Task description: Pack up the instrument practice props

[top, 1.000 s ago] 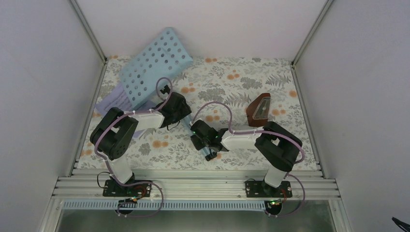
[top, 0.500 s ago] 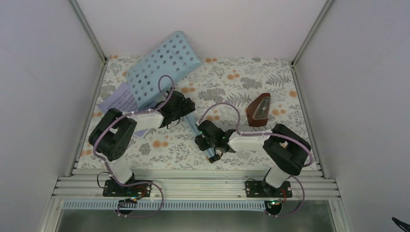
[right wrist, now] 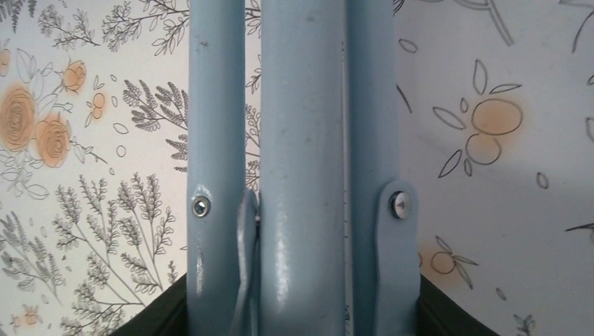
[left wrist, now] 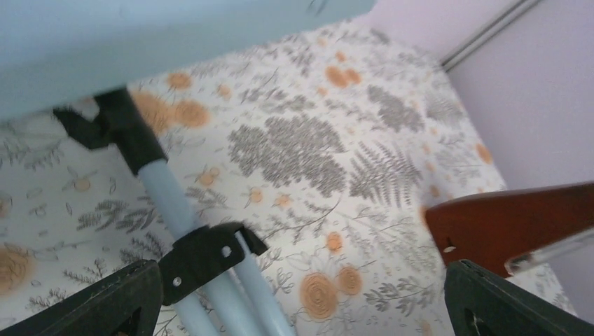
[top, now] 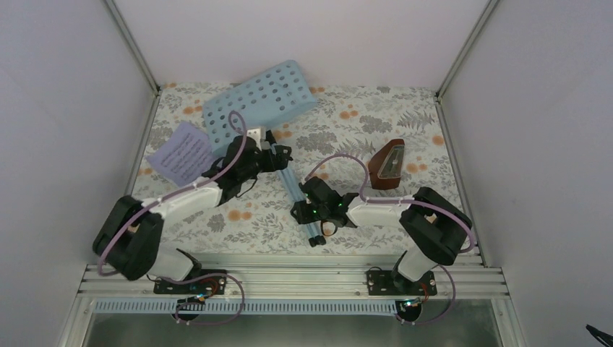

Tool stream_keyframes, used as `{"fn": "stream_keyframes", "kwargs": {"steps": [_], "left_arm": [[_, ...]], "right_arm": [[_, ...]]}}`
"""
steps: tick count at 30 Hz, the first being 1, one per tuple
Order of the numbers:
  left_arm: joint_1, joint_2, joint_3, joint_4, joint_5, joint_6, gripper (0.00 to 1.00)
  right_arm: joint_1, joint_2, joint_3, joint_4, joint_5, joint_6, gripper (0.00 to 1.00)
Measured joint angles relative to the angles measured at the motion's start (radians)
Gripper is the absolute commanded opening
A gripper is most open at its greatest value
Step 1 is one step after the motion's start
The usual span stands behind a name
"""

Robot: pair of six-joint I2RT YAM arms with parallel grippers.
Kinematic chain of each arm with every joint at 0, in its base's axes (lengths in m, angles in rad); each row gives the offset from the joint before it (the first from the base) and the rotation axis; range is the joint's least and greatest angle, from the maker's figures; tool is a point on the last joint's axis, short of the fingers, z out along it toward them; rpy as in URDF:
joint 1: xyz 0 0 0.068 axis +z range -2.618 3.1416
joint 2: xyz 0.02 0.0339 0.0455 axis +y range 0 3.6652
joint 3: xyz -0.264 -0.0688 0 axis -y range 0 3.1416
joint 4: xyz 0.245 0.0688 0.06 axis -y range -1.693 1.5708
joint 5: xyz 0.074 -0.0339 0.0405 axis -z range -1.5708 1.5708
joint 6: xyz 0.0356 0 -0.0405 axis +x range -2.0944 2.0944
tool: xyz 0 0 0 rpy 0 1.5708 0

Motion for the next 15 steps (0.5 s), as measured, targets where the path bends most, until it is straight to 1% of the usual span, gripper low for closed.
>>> {"fn": "stream_keyframes", "kwargs": {"steps": [5,11,14,15], "left_arm": [[0.0,-0.143,-0.035,0.012,0.008,0.068,1.0],[0.002,-0.239,-0.035,-0.035,-0.024,0.125,1.0],[0.004,-0.258,-0.032,-0.069,-0.043,0.145,1.0],[0.005,-0.264,-0.031,-0.084,-0.052,0.152,1.0]], "right_arm": [[0.0,-0.003,-0.005,0.008,-0.04,0.04,0.04],[0.0,-0.005,-0.016,0.032,-0.096,0.089,0.04],[0.0,-0.005,-0.022,0.045,-0.114,0.11,0.11],[0.0,-0.005,-0.023,0.048,-0.115,0.116,0.18]]}}
